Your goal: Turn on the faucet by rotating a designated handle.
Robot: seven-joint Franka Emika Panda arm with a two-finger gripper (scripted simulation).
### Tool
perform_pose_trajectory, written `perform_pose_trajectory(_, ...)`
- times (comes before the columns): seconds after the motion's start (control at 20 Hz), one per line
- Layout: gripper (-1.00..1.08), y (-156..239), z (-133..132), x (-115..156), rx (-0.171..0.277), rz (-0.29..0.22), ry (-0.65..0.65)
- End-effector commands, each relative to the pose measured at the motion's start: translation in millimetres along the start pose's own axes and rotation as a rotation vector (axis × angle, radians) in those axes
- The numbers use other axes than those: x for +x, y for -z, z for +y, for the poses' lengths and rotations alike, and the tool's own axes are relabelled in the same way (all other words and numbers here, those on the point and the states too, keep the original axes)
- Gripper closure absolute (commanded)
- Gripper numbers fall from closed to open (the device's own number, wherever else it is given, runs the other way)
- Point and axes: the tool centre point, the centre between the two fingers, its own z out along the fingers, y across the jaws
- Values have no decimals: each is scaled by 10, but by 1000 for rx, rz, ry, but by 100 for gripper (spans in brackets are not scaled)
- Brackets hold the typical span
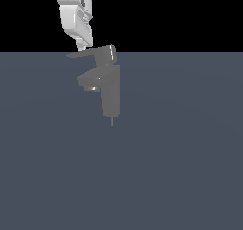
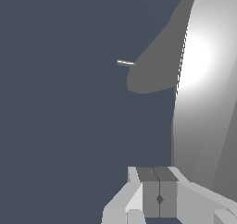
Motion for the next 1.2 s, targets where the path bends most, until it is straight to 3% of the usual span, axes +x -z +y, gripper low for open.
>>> perform_pose_trajectory(0.0,108,-92,-47,-43,-9,-9,-31)
perform_pose_trajectory(0.65,108,-195,-119,-85,-18,-22,-79)
perform_pose_trajectory(1.15,108,-191,107,-112,-18,-22,-79)
